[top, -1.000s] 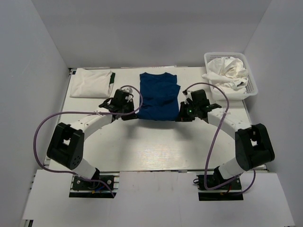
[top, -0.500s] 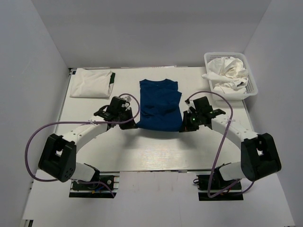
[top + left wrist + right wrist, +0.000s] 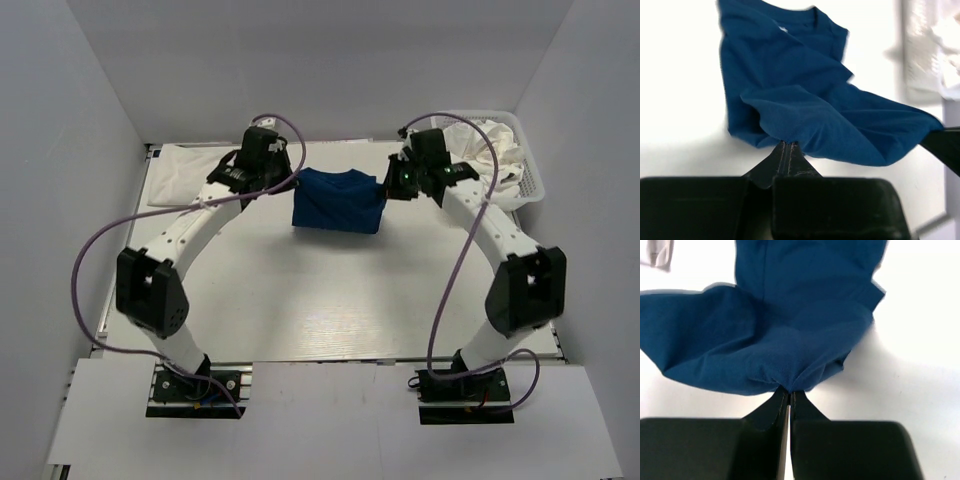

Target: Fold and stack the t-shirts

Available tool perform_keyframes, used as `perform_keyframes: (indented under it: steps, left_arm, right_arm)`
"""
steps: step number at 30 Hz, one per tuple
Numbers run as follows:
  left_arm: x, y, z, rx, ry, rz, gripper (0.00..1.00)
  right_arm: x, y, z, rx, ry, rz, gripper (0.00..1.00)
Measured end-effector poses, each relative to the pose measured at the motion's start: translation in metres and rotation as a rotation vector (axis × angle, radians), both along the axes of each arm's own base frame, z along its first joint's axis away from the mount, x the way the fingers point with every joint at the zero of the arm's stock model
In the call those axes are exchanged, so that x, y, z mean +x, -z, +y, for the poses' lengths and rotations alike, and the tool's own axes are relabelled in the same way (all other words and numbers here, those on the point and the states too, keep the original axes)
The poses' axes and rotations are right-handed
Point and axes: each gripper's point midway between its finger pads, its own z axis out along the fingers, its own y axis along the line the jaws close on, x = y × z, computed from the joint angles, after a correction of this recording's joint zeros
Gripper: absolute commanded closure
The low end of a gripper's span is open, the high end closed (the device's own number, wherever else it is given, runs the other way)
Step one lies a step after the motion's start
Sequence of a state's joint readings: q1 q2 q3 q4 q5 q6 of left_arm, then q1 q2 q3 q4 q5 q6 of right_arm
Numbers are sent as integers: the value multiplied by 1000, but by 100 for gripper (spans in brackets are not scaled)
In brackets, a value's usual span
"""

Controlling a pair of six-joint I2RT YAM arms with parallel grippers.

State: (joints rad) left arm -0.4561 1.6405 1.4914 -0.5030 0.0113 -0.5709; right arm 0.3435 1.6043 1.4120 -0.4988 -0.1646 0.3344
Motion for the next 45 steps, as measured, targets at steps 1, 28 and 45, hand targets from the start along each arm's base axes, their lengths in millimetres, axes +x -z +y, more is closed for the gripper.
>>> perform_keyframes:
  steps: [1,28,45]
  left_arm:
    - [11,2,0,17,-15,1,100]
    - [174,114,5,81,-109,82,43]
    - [127,173,0,65,-16,228,2]
  right_arm:
    - [12,0,0,-1,11,6,100]
    - [169,107,6,177,1,150,73]
    - [130,81,2,36,-34,83,10]
